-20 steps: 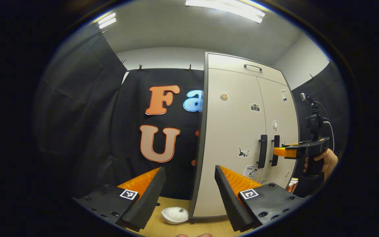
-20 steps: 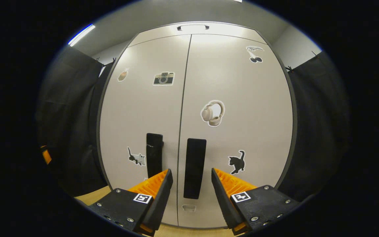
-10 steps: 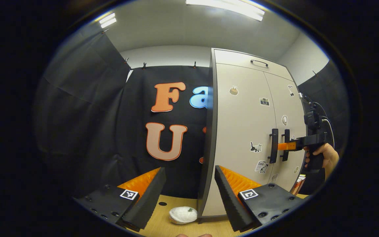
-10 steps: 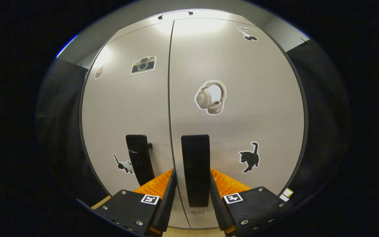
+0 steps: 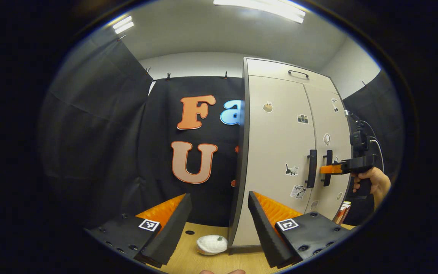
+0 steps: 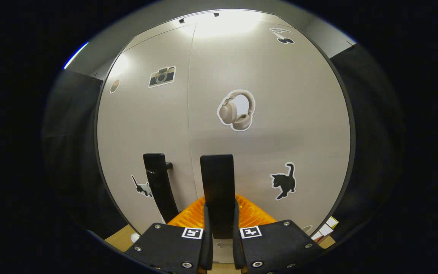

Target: Open the right door of the double-door shoe cabinet with the right hand, and open the left door with the left hand.

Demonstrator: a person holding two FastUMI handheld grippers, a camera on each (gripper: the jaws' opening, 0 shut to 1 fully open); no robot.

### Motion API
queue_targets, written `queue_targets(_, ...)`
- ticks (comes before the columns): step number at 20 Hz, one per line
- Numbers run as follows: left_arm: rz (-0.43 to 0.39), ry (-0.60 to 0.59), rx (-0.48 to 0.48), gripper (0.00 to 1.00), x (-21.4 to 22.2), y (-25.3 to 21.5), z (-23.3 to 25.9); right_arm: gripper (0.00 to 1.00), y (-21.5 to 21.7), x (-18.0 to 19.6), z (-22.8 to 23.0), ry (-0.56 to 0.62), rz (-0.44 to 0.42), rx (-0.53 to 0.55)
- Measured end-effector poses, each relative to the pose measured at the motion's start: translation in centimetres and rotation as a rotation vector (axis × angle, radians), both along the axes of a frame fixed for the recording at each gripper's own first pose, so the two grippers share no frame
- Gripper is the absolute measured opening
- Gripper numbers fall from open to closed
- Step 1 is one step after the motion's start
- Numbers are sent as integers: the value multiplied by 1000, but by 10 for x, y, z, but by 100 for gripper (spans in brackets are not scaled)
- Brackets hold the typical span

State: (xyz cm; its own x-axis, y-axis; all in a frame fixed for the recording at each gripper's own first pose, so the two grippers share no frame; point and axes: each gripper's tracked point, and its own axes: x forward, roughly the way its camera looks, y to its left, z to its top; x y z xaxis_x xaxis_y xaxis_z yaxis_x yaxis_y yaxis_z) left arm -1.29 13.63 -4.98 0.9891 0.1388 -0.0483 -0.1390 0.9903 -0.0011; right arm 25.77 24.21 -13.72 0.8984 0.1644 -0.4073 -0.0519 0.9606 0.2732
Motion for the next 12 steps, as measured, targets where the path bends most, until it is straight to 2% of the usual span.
queue_targets(5, -25, 4, -9, 96, -10, -29, 12, 21, -12, -41, 13, -13, 76, 33)
queue_targets(12, -135, 33, -20, 96, -11, -107, 20, 21, -48, -97, 32, -69, 115, 68)
